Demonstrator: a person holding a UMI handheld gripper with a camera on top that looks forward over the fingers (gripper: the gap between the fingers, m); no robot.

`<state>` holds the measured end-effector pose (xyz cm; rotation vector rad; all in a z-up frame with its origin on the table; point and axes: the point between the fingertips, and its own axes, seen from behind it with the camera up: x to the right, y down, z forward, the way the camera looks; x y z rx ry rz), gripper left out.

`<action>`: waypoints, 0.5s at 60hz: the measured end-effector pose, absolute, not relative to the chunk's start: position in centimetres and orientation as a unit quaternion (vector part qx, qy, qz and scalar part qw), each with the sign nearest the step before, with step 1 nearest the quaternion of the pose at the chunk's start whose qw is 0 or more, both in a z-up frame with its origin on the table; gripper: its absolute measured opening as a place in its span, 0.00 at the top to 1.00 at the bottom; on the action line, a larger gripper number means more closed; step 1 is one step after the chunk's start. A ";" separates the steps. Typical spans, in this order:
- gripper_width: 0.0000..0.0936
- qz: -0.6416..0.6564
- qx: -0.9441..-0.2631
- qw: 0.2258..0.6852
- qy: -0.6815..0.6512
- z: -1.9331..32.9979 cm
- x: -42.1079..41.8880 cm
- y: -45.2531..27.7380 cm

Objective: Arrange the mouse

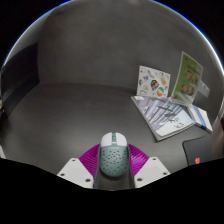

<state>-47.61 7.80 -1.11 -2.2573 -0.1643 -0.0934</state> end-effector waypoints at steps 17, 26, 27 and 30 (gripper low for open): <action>0.57 -0.049 -0.814 0.575 -0.063 19.0 -41.0 4.2; 0.58 -0.126 -0.820 0.558 -0.013 19.4 -23.0 1.5; 0.58 -0.128 -0.824 0.551 -0.006 17.6 -20.5 1.7; 0.58 -0.121 -0.843 0.524 0.009 15.1 -15.7 0.3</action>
